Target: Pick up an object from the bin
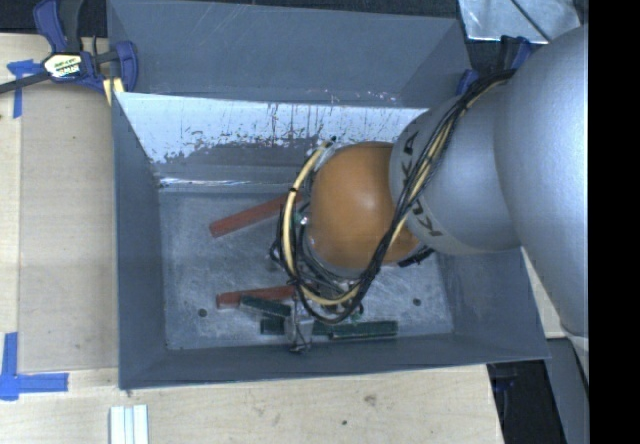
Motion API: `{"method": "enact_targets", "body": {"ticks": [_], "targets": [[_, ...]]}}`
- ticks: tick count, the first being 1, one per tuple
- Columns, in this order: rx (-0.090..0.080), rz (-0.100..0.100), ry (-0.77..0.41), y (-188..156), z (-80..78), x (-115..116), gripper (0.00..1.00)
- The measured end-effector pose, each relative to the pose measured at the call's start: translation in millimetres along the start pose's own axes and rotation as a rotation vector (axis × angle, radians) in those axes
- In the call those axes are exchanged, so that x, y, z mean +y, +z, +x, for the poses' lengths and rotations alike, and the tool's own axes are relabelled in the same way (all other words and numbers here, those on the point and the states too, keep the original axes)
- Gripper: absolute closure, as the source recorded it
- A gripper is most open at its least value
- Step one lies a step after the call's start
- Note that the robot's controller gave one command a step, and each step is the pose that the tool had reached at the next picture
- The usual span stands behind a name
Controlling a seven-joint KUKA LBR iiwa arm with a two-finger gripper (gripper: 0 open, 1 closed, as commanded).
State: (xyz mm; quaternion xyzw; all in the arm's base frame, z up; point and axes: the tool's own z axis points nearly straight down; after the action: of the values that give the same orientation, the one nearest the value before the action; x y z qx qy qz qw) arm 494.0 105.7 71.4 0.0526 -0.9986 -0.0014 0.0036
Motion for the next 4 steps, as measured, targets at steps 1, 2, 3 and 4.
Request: {"method": "enact_targets", "body": {"ticks": [1, 2, 3, 4], "targets": [[-0.010, 0.002, 0.006, -28.5, 9.2, 16.6, 0.00], [-0.007, 0.002, 0.233, -28.3, 10.3, 11.7, 0.00], [-0.003, 0.001, 0.364, 0.5, 5.0, 7.6, 0.00], [-0.004, 0.001, 0.364, -0.3, 4.8, 7.7, 0.00]]}}
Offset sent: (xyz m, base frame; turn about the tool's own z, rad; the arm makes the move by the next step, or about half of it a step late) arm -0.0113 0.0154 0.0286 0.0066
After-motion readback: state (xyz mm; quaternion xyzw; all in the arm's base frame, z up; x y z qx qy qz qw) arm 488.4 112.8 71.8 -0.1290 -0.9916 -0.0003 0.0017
